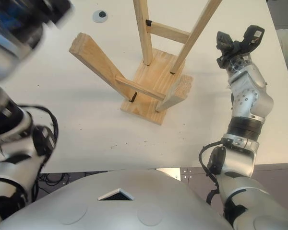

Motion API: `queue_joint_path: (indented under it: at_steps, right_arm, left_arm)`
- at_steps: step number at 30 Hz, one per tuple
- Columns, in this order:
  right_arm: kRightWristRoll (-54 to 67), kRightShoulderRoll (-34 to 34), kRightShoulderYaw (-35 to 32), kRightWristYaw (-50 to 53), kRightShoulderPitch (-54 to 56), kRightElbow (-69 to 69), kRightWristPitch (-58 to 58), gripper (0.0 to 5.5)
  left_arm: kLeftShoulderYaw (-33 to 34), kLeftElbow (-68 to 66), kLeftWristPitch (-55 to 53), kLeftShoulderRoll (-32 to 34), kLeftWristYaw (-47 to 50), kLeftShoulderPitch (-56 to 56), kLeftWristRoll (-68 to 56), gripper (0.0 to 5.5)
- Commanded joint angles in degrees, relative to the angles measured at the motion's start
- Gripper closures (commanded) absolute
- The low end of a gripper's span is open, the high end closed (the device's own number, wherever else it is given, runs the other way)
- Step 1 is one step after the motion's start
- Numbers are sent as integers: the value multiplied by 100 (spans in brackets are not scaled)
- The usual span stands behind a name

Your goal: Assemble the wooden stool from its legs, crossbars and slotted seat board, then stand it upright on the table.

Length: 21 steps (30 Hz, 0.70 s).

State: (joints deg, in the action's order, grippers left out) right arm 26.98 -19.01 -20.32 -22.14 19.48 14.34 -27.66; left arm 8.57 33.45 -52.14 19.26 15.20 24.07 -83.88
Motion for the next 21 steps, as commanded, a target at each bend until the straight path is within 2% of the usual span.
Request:
queue_joint_path:
  at_steps: [1, 3, 7, 9, 12, 14, 16, 18, 21]
  right_arm:
    - [-231, -252, 69, -20, 343, 497, 233, 550]
    - [-425, -336, 226, -115, 431, 702, 416, 550]
    - [-1287, -323, 1066, -475, 720, 1431, 1260, 550]
    - [-1839, -345, 1502, -545, 1052, 2083, 1890, 550]
    - [-2607, -385, 2068, -609, 1687, 3224, 2902, 550]
    - [-2868, -349, 2251, -791, 2155, 3934, 3498, 550]
    - [-2971, -314, 2313, -1026, 2502, 4482, 3890, 550]
    - [-3061, -299, 2379, -1261, 2709, 4855, 4146, 550]
    - [-3271, -267, 2565, -1536, 2815, 5173, 4413, 550]
  left_arm:
    - [-1550, -370, 282, 317, -871, -2015, 2036, 546]
    - [-1152, -410, 652, 246, -1038, -1582, 2006, 546]
    - [535, -801, 1761, -140, -677, -449, 873, 546]
    - [698, -1164, 1449, 432, -706, -535, 1288, 546]
    - [-91, -1503, 231, 1663, -1058, -1177, 2301, 546]
    - [-1007, -1351, -415, 2658, -1784, -1562, 3002, 546]
    - [-1545, -1127, -711, 3165, -2618, -1685, 3267, 546]
    - [-1767, -854, -889, 3118, -3249, -1671, 3113, 546]
    - [-1927, -533, -1042, 2530, -3552, -1644, 2773, 546]
